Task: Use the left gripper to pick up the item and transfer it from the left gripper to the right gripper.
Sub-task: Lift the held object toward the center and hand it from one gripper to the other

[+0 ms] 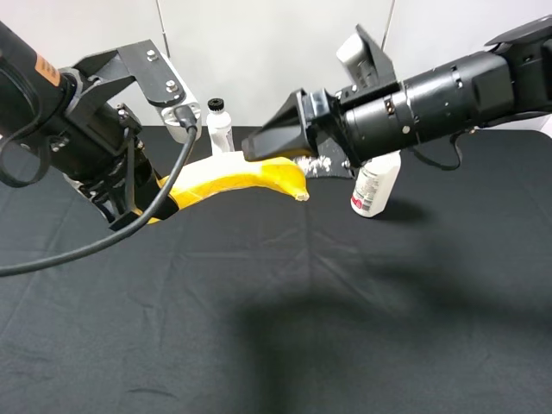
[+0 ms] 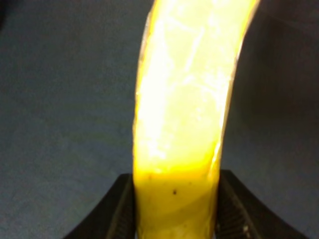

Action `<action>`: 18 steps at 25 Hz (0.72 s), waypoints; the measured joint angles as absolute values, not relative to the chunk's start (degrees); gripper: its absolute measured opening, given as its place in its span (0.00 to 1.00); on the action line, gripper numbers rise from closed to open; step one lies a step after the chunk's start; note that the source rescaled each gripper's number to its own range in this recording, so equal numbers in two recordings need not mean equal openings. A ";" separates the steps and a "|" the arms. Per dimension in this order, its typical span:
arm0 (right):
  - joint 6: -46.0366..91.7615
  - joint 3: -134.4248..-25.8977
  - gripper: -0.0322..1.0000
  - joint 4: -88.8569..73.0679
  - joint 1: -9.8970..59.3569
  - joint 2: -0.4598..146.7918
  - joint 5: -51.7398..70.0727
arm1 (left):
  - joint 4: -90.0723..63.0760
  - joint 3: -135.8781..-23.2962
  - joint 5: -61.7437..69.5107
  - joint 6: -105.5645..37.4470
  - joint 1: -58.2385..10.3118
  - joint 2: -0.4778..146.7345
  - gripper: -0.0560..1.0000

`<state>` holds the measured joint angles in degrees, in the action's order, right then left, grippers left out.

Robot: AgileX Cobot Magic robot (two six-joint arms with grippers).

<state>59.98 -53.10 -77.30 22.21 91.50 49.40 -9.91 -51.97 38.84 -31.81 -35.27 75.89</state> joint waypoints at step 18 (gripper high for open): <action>60.39 -53.10 0.39 -77.23 22.21 91.57 54.49 | -9.91 -51.97 38.78 -31.85 -35.27 75.89 0.06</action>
<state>60.39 -53.10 -77.23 22.21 91.57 54.49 -9.91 -51.97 38.78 -31.85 -35.27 75.89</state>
